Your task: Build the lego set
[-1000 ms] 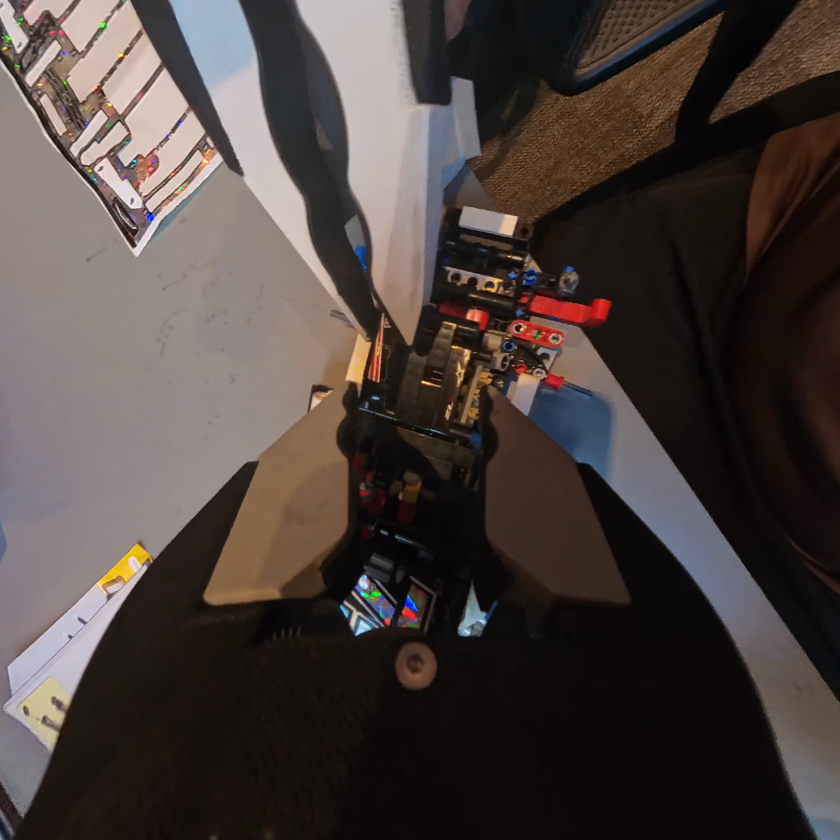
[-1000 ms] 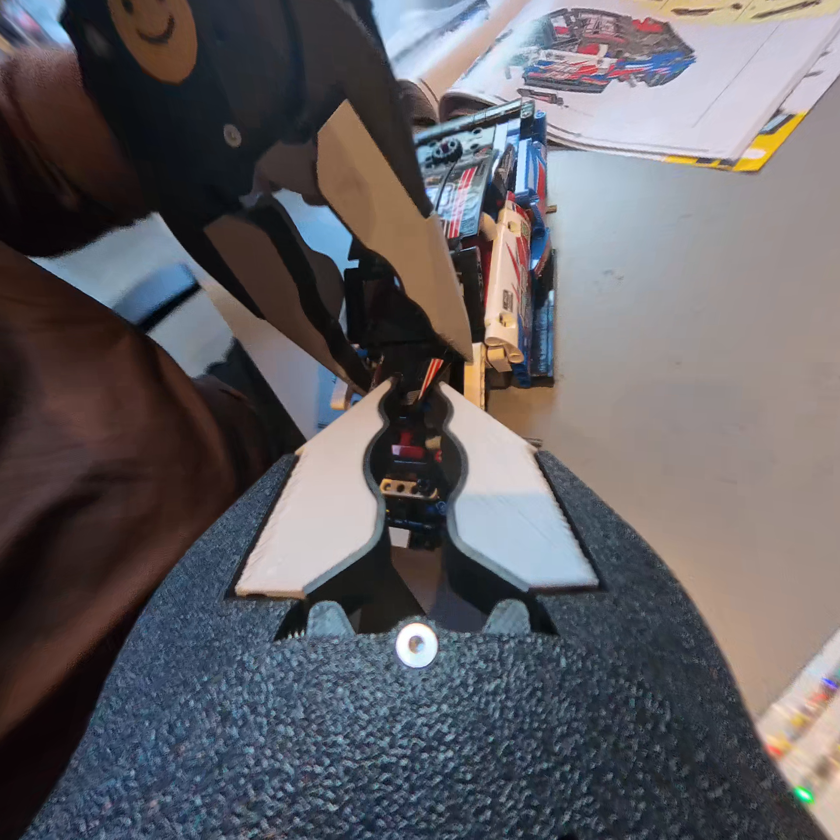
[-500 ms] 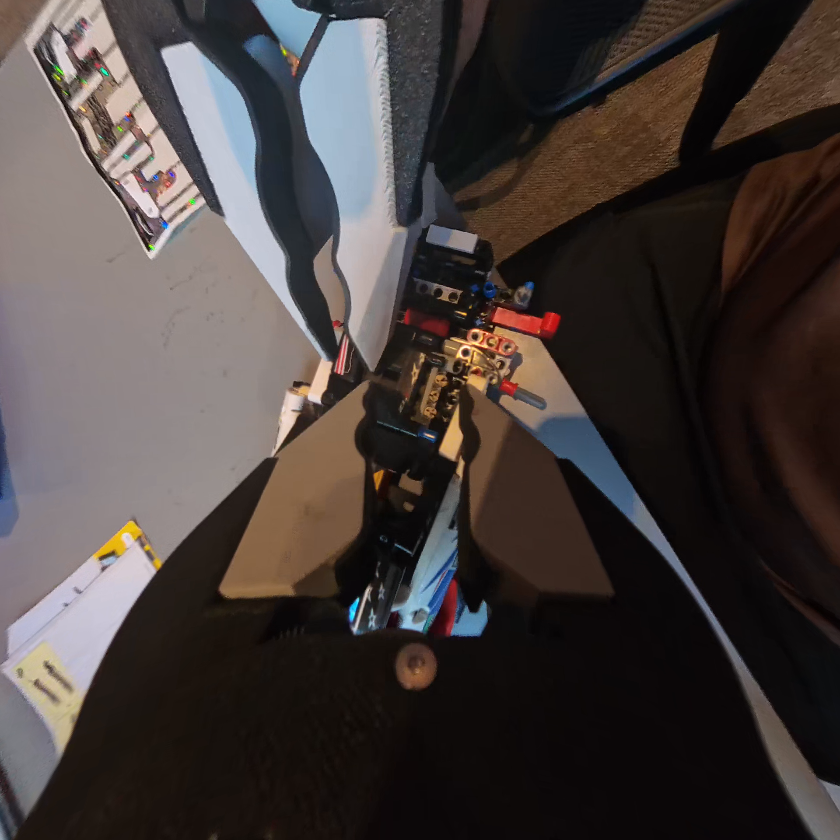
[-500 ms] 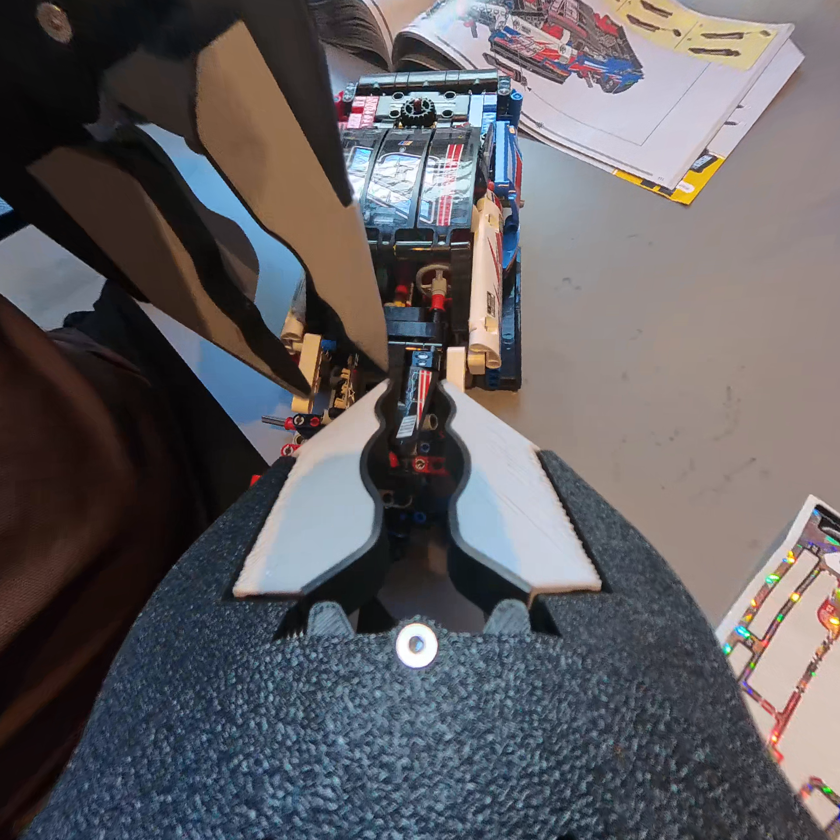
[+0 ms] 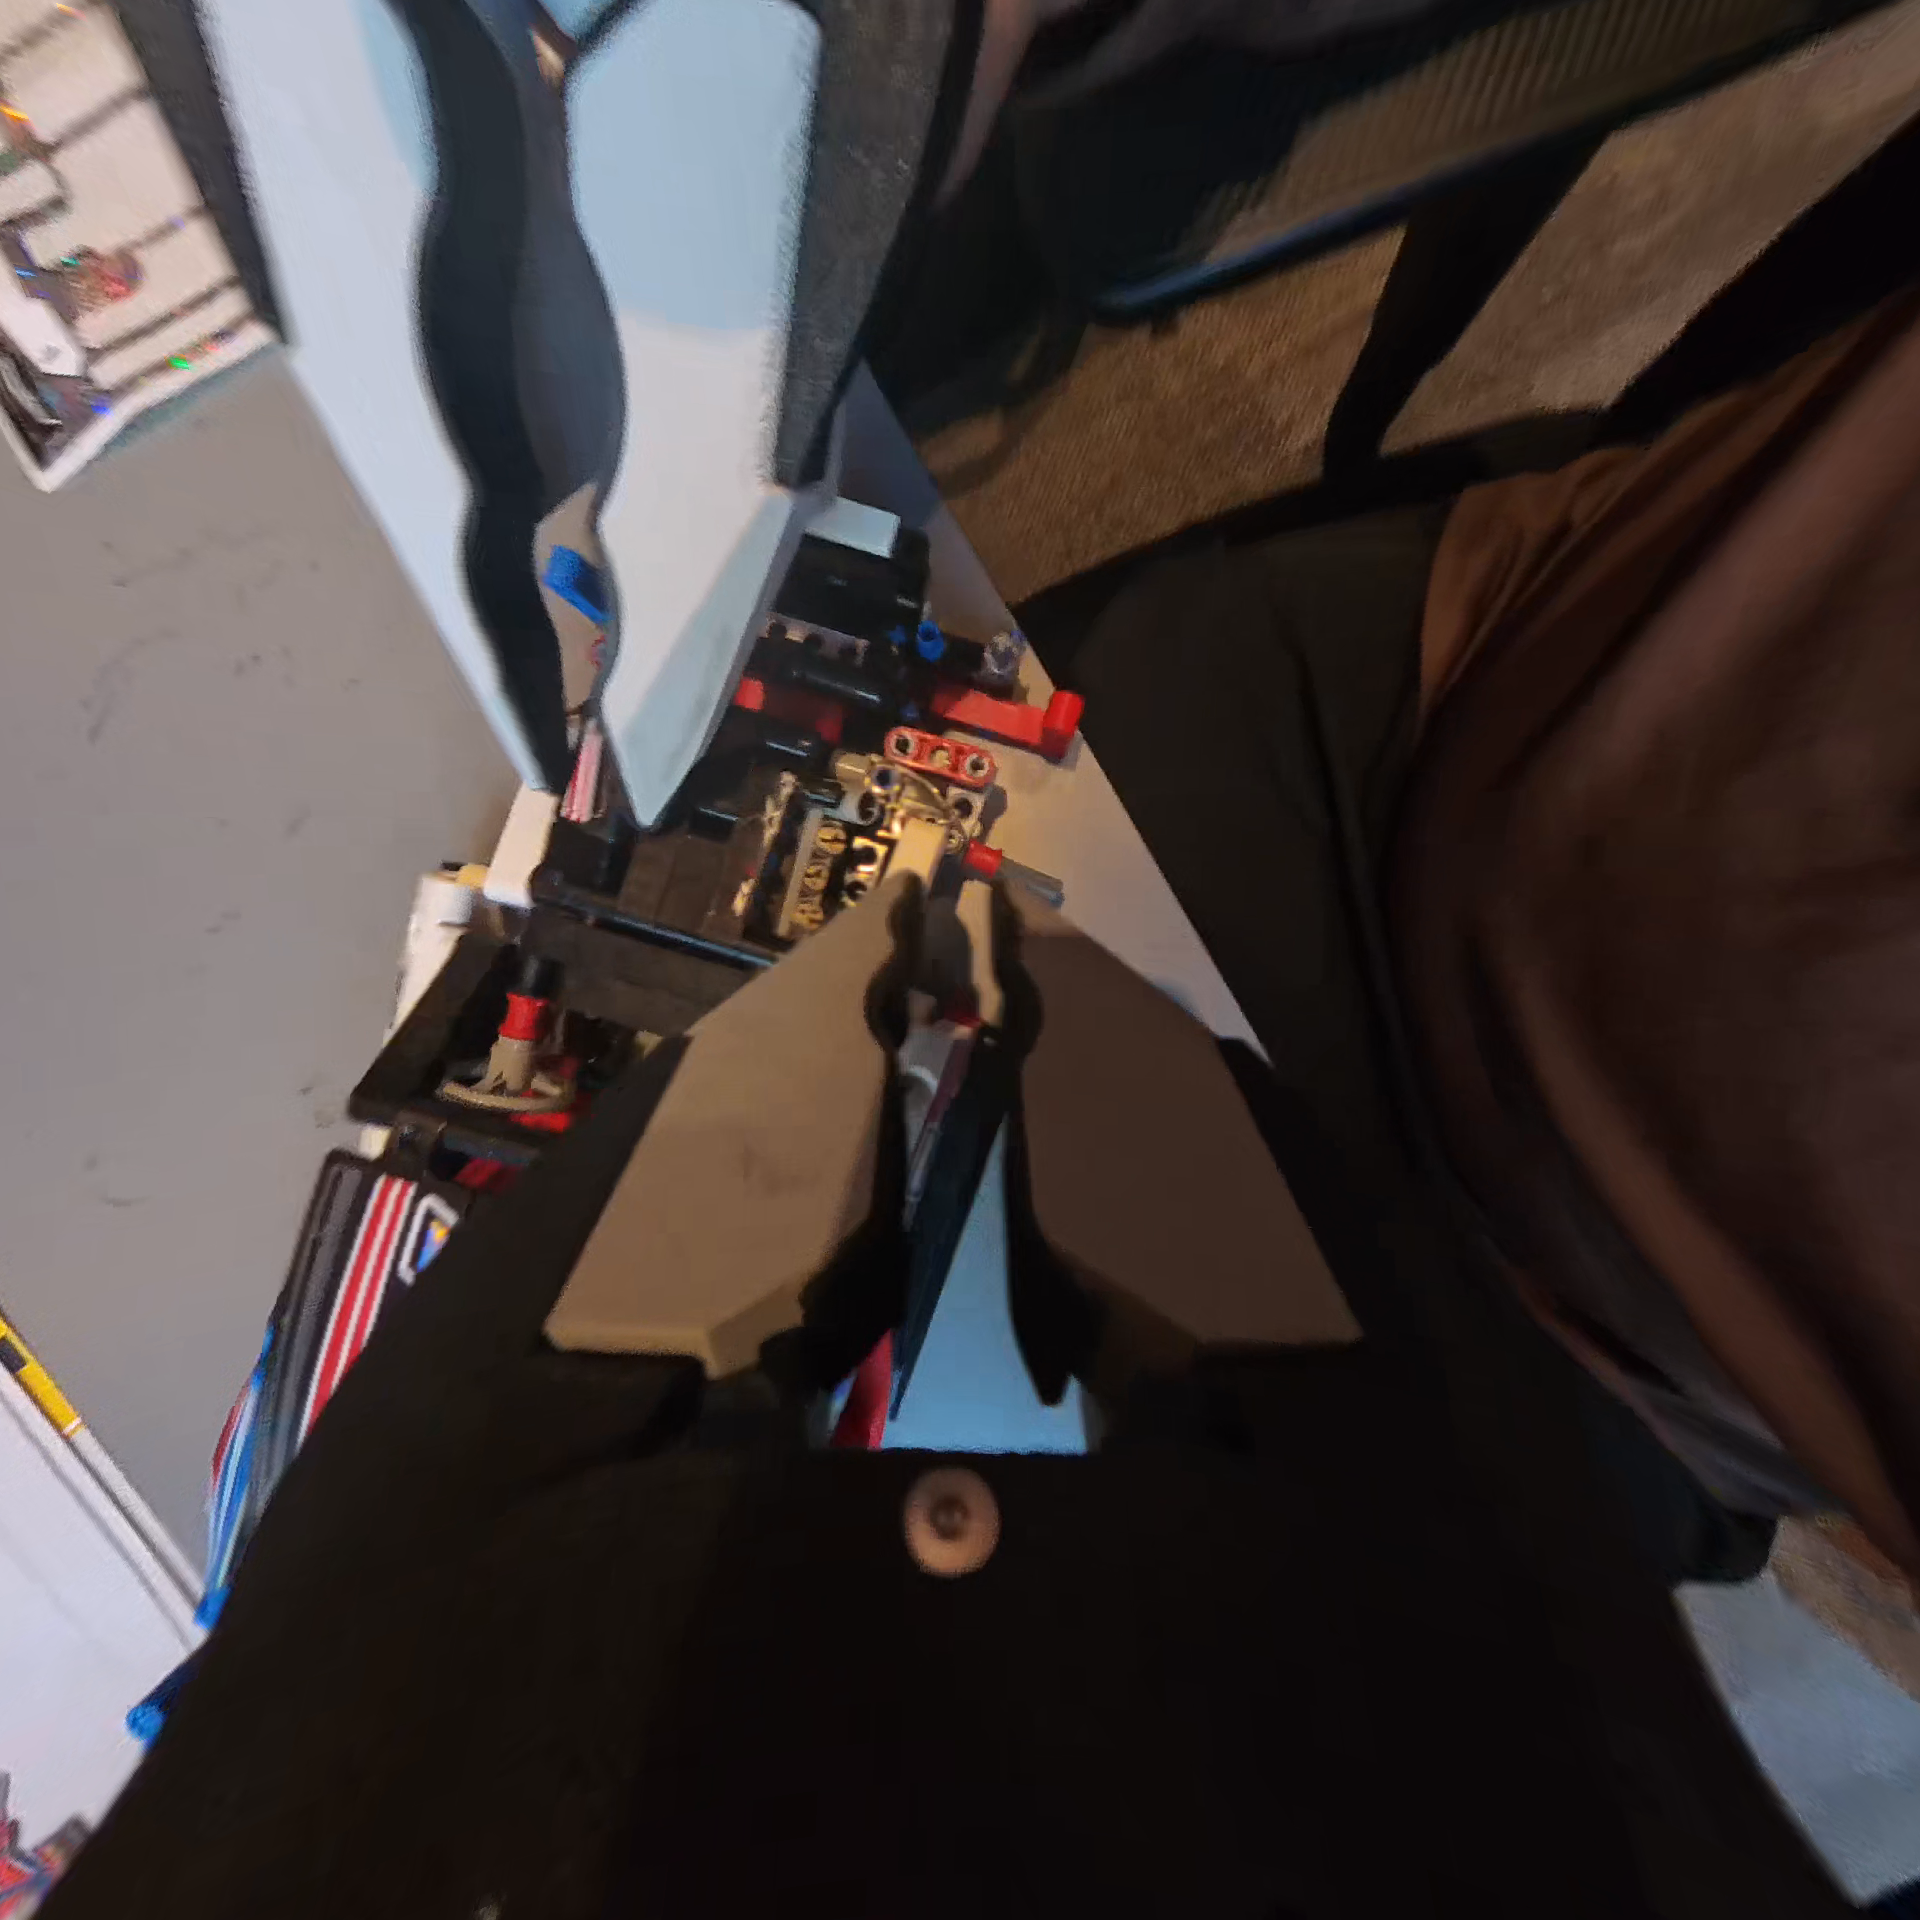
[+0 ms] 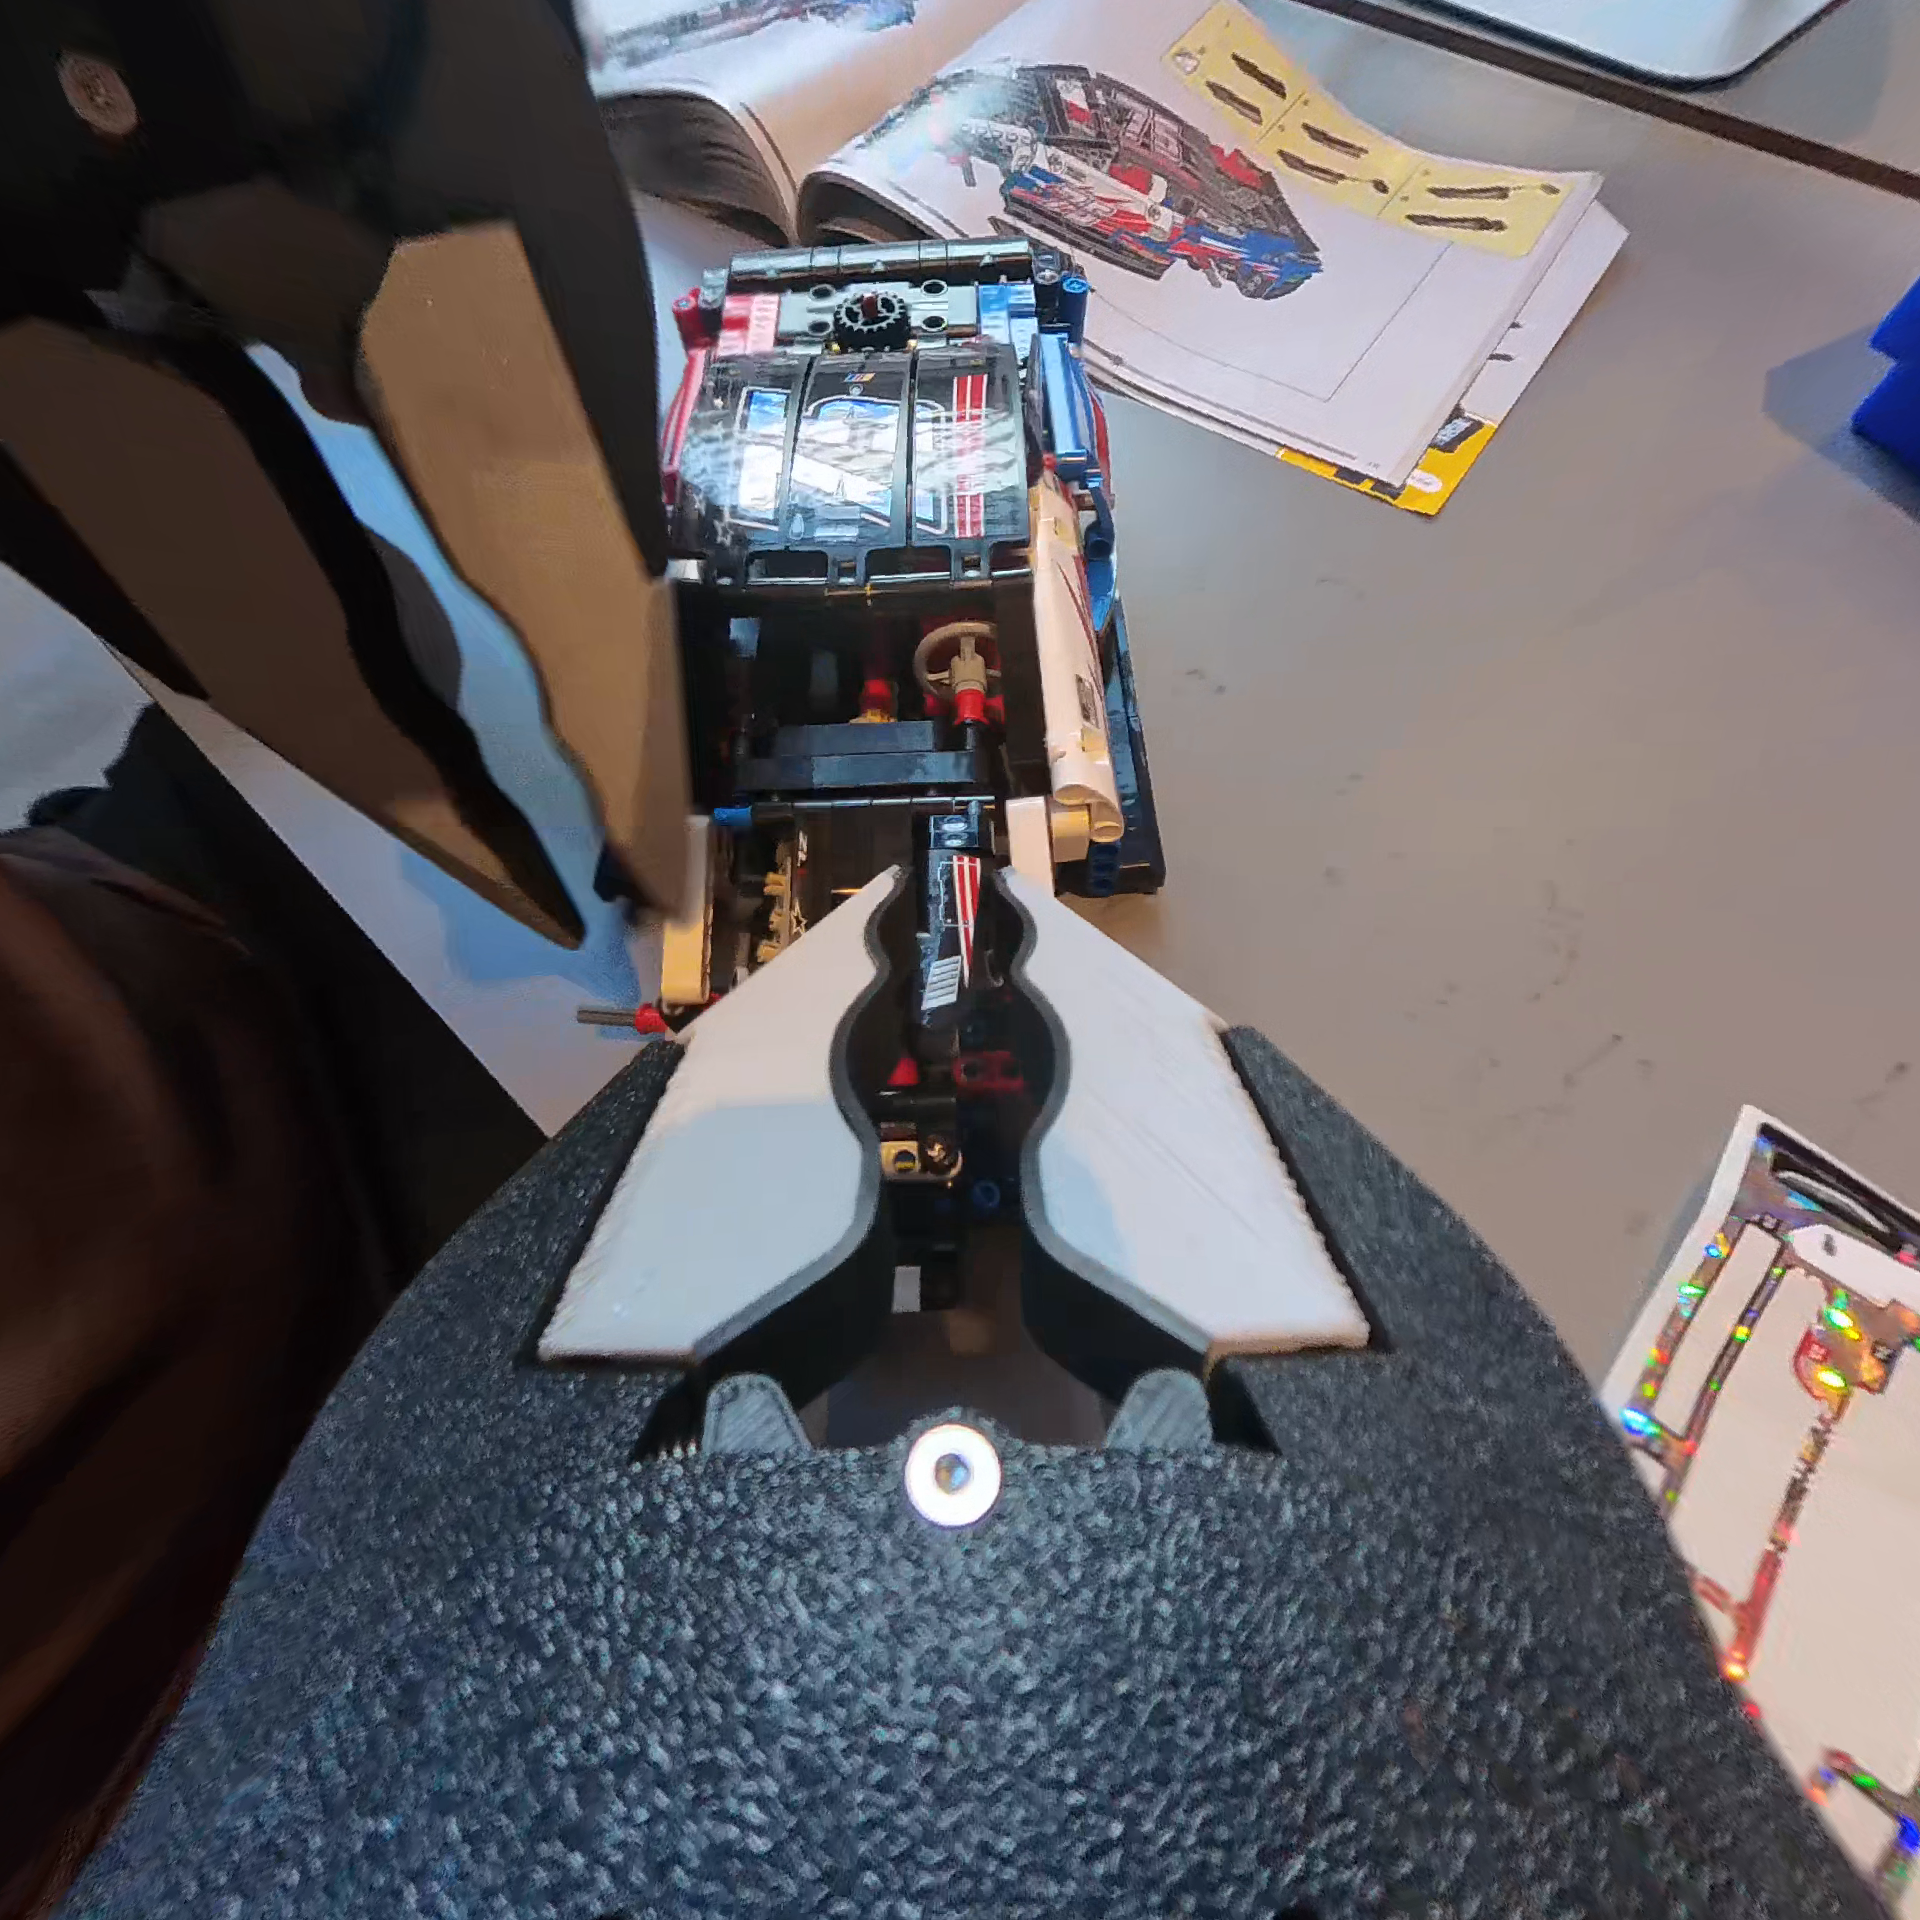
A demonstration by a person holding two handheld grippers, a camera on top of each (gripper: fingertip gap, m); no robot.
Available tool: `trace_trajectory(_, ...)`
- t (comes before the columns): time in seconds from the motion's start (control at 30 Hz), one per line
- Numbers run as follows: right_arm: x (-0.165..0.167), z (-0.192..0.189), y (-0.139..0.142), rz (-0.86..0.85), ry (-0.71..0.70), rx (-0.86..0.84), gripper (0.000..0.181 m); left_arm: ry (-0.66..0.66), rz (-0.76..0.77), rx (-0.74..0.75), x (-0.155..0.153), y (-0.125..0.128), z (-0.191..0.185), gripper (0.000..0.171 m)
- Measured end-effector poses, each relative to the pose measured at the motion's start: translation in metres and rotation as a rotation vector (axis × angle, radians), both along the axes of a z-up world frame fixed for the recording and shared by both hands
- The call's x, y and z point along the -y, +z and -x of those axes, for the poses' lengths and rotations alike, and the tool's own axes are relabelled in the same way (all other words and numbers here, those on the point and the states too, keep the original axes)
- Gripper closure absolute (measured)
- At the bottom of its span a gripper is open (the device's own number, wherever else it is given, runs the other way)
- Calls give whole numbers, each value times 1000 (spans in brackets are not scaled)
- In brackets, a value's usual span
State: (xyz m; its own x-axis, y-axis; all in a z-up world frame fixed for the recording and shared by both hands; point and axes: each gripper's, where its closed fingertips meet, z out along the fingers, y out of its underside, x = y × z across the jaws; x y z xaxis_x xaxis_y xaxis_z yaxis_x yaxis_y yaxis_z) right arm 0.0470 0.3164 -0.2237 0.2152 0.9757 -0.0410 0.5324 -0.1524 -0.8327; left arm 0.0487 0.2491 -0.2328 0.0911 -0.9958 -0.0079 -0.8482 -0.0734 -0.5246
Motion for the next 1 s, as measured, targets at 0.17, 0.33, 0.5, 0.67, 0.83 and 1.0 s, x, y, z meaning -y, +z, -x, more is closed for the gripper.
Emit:
trace_trajectory(0.17, 0, 1, 0, 180, -34, -45, 168, 124, -113, 57, -17, 17, 9, 139)
trace_trajectory(0.33, 11, 5, 0, 224, -19, -47, 167, 254, -458, 50, -39, 26, 11, 148)
trace_trajectory(0.5, 12, 8, 1, 258, -16, -57, 167, 142, -562, -162, -34, 4, 10, 140)
trace_trajectory(0.67, 16, 9, 0, 328, 7, -90, 163, 68, -666, -249, -34, 1, 12, 157)
trace_trajectory(0.83, 15, 8, -2, 321, 39, -97, 167, 59, -722, -261, -35, 1, 11, 158)
trace_trajectory(1.0, 3, 9, -1, 18, -16, -5, 168, 55, -563, -198, -19, -6, 2, 171)
